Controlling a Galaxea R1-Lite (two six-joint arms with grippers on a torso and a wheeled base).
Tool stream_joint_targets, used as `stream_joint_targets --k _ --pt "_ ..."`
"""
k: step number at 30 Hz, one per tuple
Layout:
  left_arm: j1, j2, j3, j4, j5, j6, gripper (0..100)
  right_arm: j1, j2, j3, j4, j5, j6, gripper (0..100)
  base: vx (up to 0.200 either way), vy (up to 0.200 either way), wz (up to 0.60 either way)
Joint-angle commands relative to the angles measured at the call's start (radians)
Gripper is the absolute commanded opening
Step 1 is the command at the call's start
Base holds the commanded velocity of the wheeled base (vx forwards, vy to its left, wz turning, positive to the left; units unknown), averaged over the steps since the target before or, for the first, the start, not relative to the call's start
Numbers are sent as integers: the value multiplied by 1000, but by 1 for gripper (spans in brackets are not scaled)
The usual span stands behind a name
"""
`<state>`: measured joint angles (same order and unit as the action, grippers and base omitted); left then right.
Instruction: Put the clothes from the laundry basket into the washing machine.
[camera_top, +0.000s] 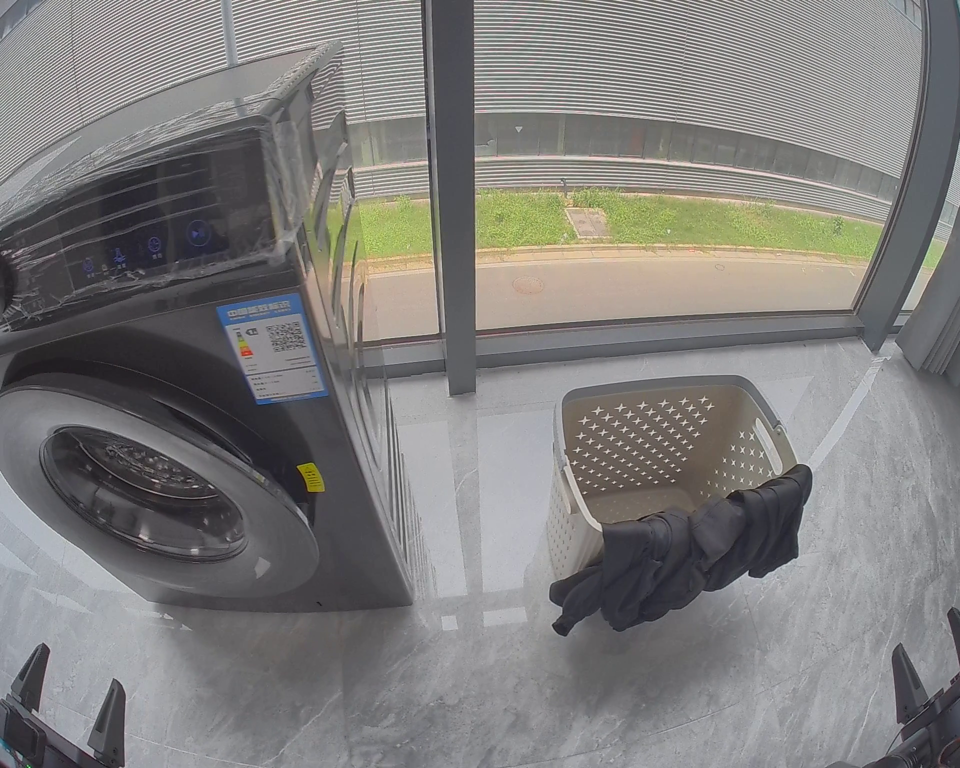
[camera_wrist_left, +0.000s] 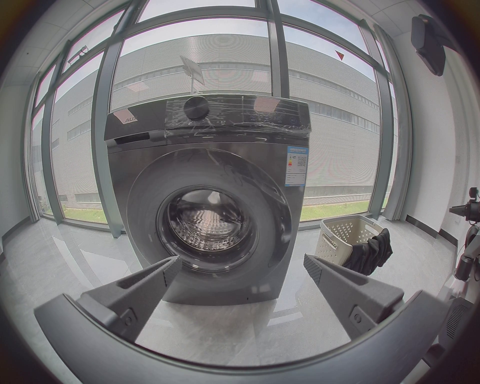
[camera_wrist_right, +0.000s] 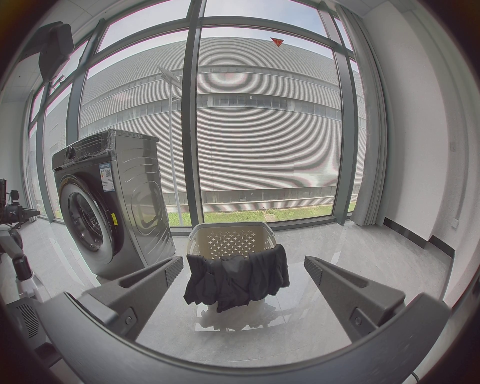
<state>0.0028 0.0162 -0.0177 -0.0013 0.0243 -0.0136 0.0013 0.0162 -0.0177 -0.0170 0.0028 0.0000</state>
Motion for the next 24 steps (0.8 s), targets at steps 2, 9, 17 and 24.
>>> stream_joint_targets --k 2,9,17,24 --pt "0 -15 16 0 0 0 100 0 -16 18 0 0 0 100 0 200 0" --pt "0 -16 16 -2 0 1 100 0 -16 18 0 0 0 100 0 200 0" --pt "0 -15 16 -2 0 3 100 -1 -16 18 0 0 0 100 0 25 0" --pt "0 -15 16 0 0 3 100 -1 -16 18 0 0 2 100 0 0 257"
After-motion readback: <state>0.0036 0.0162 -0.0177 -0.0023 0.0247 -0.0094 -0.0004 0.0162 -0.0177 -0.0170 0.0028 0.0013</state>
